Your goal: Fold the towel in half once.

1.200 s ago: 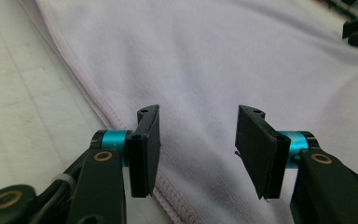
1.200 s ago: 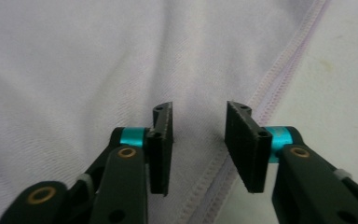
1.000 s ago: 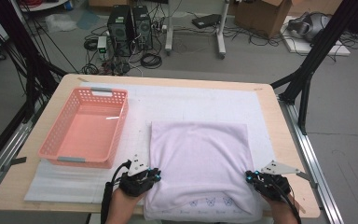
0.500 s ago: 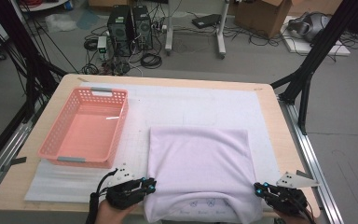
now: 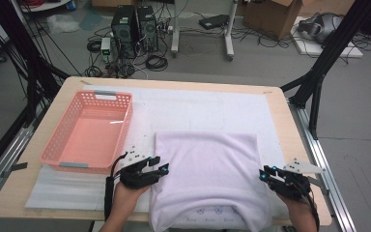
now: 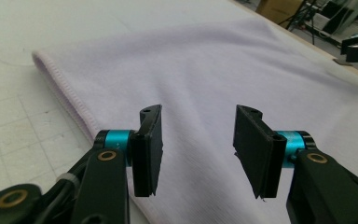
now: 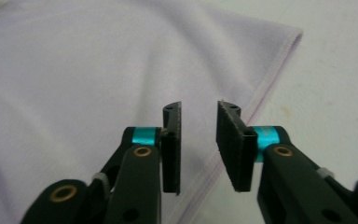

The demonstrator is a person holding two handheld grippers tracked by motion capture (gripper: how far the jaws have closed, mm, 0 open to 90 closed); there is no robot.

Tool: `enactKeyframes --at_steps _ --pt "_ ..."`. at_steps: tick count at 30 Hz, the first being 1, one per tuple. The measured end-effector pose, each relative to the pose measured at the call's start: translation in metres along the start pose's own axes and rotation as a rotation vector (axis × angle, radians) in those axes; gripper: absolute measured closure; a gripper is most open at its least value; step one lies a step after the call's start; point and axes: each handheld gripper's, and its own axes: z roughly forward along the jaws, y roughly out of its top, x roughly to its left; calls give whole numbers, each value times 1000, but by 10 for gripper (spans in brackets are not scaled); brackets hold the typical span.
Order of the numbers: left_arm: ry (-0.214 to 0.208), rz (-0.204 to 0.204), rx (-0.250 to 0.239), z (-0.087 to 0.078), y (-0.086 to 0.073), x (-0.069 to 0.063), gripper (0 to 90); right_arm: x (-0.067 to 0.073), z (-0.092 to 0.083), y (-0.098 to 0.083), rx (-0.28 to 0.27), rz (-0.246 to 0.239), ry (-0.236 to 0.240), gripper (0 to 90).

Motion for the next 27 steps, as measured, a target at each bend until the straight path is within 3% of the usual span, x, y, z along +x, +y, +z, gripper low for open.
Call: enactKeyframes --at_steps 4,7,10,14,16,18,19,21,23,24,25,27 --pt "5 -8 1 15 10 12 527 -10 20 11 16 -2 11 794" --pt "34 -42 -24 24 13 24 537 -19 38 21 21 0 9 892" --pt "36 -47 19 33 16 33 578 -27 60 29 46 -17 -32 893" --pt "36 -40 6 41 20 39 580 -40 84 38 102 -19 -84 892" --pt "48 -88 6 42 20 43 564 -48 88 39 106 12 -86 891" --pt "45 -111 0 41 20 47 544 -53 87 40 107 25 -101 849" --pt "48 -110 -4 41 20 46 537 -55 86 41 104 24 -107 784" --pt "56 -98 1 42 20 45 526 -57 82 41 74 73 -132 602" --pt "64 -87 7 42 20 44 504 -59 83 39 91 117 -127 574" --pt "67 -97 3 42 20 44 496 -59 86 37 111 111 -127 574" --pt "68 -96 2 42 20 45 485 -58 86 37 103 111 -132 604" --pt "65 -90 2 42 20 43 483 -57 85 37 105 106 -83 840"
